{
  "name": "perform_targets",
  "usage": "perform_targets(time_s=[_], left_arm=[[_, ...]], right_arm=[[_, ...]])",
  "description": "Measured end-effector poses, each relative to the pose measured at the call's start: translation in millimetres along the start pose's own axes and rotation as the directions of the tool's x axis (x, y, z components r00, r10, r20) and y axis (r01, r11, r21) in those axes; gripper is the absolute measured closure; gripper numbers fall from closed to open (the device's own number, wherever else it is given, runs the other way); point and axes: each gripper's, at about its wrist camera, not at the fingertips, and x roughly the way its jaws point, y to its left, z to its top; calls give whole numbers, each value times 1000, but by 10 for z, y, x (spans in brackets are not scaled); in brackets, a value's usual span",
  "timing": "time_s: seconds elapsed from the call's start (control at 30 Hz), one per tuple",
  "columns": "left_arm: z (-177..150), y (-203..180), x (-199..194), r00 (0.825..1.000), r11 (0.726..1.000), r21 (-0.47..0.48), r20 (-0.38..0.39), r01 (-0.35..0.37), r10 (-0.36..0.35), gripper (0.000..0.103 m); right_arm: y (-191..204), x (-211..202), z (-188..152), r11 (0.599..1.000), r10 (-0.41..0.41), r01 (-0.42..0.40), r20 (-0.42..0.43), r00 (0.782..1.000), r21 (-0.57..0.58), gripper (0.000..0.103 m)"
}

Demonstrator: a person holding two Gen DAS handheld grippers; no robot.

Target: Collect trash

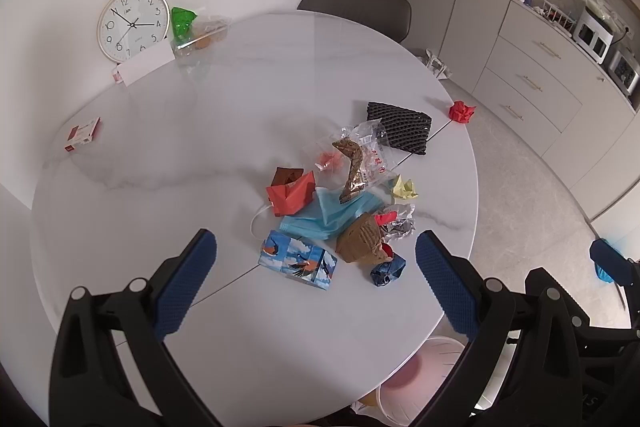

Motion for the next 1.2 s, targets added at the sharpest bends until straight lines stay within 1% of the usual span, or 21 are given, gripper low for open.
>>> perform_targets(time_s=[0.47, 1.2], left_arm=[[-7, -6, 9, 1000, 1000, -6, -7, -4, 4, 8], [38, 26, 24, 1000, 1000, -16, -24, -12, 12, 8]], right_arm=[[-41, 5, -33, 1000, 2, -2, -8, 1000, -4, 2], [8, 48, 3, 1000, 1, -1, -17, 1000, -8, 2]])
